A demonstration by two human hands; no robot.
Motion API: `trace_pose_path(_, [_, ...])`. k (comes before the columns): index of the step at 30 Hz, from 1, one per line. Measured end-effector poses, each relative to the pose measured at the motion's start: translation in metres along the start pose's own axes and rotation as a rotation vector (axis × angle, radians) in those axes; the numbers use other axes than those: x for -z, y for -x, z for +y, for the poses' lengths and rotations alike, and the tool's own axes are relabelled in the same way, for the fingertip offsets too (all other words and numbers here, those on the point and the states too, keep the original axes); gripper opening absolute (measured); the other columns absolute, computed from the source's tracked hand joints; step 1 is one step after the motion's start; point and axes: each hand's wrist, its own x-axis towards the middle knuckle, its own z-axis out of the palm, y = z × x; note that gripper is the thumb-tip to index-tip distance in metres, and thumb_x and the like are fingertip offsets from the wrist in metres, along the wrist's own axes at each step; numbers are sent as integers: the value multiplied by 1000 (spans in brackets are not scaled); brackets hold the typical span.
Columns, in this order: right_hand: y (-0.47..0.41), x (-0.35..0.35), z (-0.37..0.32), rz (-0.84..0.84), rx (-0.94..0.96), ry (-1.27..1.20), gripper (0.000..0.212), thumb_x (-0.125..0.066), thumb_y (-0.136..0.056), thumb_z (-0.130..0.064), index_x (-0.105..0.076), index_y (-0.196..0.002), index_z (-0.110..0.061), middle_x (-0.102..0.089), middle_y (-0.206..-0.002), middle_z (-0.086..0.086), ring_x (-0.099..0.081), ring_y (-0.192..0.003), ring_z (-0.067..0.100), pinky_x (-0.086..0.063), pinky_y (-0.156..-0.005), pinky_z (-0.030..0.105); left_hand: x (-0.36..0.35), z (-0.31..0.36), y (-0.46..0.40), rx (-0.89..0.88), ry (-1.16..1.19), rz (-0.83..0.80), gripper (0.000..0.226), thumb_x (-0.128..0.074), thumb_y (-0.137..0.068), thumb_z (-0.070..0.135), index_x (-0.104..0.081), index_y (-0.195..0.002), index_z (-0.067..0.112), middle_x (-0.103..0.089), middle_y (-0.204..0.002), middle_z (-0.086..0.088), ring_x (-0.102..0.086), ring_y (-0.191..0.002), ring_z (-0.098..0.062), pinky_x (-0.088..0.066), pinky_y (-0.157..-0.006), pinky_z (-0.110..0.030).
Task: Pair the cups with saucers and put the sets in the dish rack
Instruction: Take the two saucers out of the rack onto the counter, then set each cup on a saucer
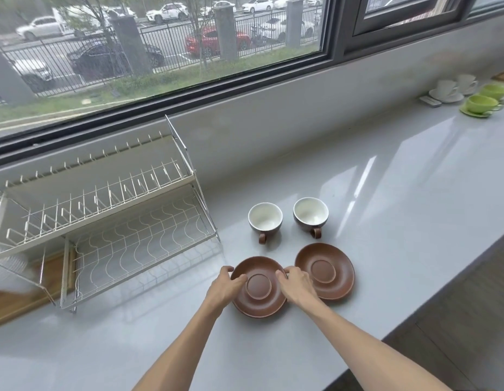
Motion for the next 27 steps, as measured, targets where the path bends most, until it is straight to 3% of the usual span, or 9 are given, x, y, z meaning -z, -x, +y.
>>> trace_pose_path(3, [0,2,-2,0,2,49,45,-45,-98,-43,-64,-120,-9,-69,-119,17,-61,-116,36,-47,-93,37,0,2,-1,-20,-57,1,65,-52,-75,49,-46,-134,24,-64,-113,-6,-60,-104,-26,-46,-83,-35])
trace_pose_path(7, [1,8,-8,-6,5,153,46,-43,-98,-44,-64,-117,-8,-66,-122,19,-61,-115,37,-48,-91,38,2,0,-8,-69,-252,7,47,-51,-90,45,-53,-130,21,-65,-126,-8,-61,-118,-29,-48,-96,-36])
trace_pose_path(12, [1,19,-14,-74,29,290,33,-42,-91,-43,-58,-91,-14,-69,-115,16,-69,-101,37,-55,-88,37,4,6,-14,-161,-729,85,44,-43,-92,47,-55,-127,22,-64,-127,-5,-60,-117,-27,-46,-92,-34])
trace_pose_path(15, [-1,30,-13,-122,56,366,29,-43,-91,-39,-59,-91,-16,-71,-109,14,-73,-91,35,-56,-87,37,2,15,-17,-286,-1078,153,43,-39,-97,42,-53,-127,15,-61,-128,-11,-60,-118,-33,-46,-91,-37])
trace_pose_path(17, [-5,38,-12,-153,63,393,33,-44,-91,-37,-65,-93,-12,-74,-102,13,-74,-84,32,-58,-84,35,0,27,-20,-347,-1187,164,43,-38,-98,41,-52,-128,14,-61,-129,-12,-60,-119,-33,-46,-90,-36])
trace_pose_path(22, [-17,69,-14,-102,170,498,24,-45,-89,-30,-59,-81,-13,-70,-109,17,-65,-102,38,-45,-73,35,-4,71,-29,-457,-1272,114,45,-43,-97,41,-53,-134,18,-62,-131,-12,-60,-120,-33,-47,-90,-36])
trace_pose_path(27, [-33,111,-20,253,293,452,31,-40,-96,-27,-65,-109,-14,-69,-110,13,-66,-101,39,-51,-81,41,-16,120,-38,-568,-1074,246,40,-44,-94,36,-56,-129,21,-64,-126,-10,-62,-113,-34,-49,-85,-37])
